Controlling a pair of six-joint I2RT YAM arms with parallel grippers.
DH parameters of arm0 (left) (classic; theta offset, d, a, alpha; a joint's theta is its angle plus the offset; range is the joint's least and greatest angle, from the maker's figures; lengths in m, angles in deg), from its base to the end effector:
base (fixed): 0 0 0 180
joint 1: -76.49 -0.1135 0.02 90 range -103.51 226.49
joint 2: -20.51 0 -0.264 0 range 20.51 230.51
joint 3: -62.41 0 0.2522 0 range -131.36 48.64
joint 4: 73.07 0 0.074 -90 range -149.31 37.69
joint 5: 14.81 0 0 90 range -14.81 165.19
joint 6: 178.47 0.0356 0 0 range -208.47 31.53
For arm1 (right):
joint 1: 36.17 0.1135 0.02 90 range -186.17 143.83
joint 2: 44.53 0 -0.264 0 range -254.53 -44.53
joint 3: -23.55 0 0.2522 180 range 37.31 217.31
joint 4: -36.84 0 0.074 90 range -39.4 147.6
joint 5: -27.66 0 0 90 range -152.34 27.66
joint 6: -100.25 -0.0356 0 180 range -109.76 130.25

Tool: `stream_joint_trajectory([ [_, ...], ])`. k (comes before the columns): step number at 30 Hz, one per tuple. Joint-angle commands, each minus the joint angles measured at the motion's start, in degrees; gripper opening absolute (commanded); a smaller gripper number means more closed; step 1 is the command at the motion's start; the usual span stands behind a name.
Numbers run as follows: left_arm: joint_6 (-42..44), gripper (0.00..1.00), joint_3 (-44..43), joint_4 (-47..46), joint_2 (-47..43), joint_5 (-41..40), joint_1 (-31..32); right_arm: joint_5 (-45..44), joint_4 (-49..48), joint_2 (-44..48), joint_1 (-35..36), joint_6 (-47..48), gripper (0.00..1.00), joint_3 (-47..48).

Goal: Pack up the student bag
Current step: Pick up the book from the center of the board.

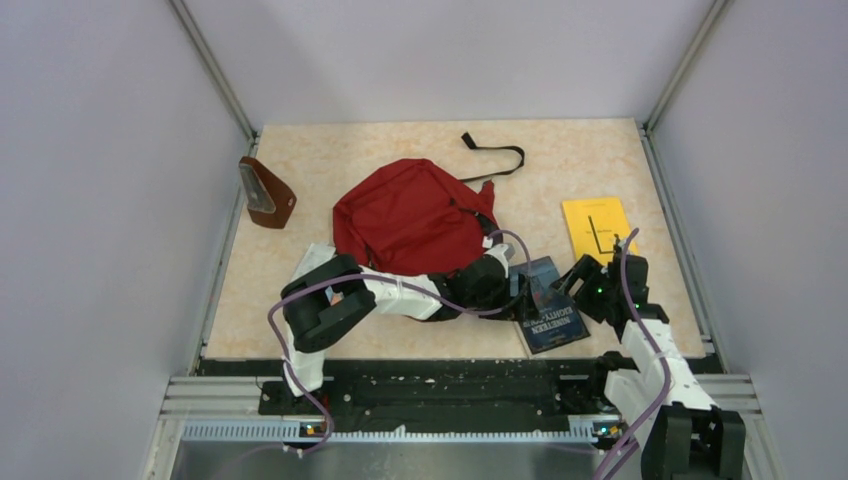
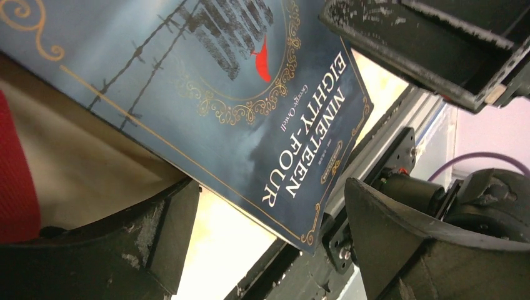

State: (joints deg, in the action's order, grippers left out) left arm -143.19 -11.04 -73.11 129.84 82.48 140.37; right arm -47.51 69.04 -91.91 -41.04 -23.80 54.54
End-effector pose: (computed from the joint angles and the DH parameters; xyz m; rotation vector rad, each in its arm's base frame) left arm 0.1722 -0.3614 0.1508 0.2815 2.4919 -1.1834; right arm 0.1551 -0.0041 0.1553 0.7030 2.3516 0.5421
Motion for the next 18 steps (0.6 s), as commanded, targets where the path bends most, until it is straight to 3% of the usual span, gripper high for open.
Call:
stream_joint_trajectory([
  [1, -1.6, 0.91, 0.3, -4.7, 2.3, -1.7, -1.2, 2.6, -0.5, -0.4, 1.1, 0.4, 0.77, -0.4],
  [9, -1.3, 0.89, -3.5, -7.2, 4.8, -3.2, -1.4, 3.5, -0.1, -1.0, 2.1, -0.1, 0.76, -0.6],
  [18, 2.7, 0.83, -10.5, -4.6, 5.2, -11.1, -1.3, 2.4, -0.4, -2.0, 3.4, -0.8, 0.74, -0.8],
])
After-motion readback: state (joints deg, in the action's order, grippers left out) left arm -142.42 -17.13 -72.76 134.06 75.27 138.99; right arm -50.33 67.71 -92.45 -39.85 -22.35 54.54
